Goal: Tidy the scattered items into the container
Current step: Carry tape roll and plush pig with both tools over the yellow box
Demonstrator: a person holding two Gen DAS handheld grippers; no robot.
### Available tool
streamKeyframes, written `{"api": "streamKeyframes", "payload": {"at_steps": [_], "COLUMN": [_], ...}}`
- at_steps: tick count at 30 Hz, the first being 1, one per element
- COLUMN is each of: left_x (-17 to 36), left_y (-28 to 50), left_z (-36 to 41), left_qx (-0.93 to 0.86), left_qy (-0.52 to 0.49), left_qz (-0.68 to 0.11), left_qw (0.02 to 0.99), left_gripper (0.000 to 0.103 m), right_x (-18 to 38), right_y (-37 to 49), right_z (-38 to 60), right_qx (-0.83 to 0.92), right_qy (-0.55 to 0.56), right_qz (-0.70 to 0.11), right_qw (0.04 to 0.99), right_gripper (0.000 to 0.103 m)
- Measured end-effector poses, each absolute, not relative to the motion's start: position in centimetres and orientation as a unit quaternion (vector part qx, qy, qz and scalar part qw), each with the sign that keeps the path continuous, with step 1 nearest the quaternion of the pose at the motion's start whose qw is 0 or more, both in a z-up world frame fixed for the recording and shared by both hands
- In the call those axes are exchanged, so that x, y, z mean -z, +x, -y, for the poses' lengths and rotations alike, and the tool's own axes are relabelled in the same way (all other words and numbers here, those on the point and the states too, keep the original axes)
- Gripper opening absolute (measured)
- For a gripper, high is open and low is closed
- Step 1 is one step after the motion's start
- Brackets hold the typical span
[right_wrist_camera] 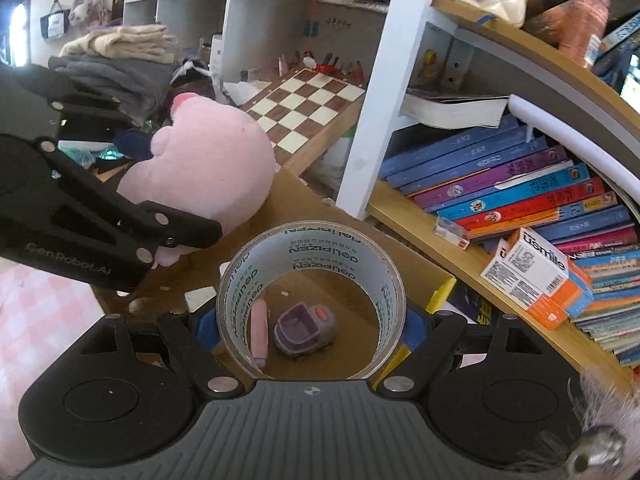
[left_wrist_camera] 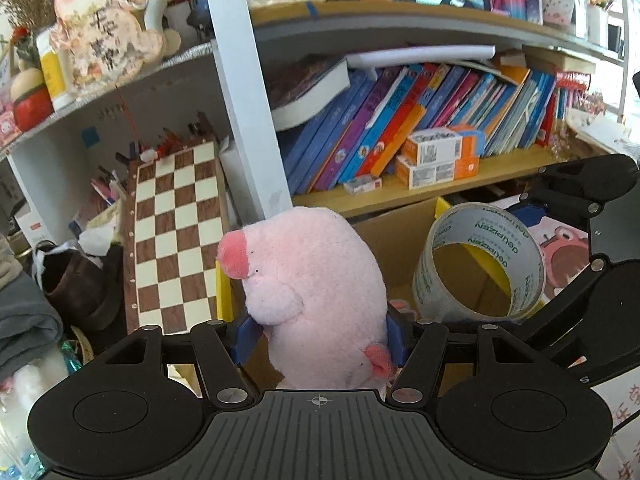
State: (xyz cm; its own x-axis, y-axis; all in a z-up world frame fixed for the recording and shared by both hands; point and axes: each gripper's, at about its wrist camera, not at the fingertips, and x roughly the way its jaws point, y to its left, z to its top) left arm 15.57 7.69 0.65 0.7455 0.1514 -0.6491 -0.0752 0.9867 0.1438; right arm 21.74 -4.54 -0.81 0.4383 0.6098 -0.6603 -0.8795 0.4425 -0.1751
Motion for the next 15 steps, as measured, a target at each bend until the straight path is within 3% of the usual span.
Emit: {"api": "streamKeyframes", "payload": {"at_steps": [15], "left_x": [3.0], "left_y": [19.2], "left_z": [-8.8], "left_qx": [-0.047], "left_qy": [0.068], "left_qz": [-0.400], "left_qw": [0.913], "left_gripper": [0.063], "right_x": [4.1], "right_y": [22.6], "right_z": [1.2], "right_qx": [-0.493], "right_qy": [-0.341], "right_qz": [-0.247], "right_qw": [0.761], "right_gripper": [0.083]}}
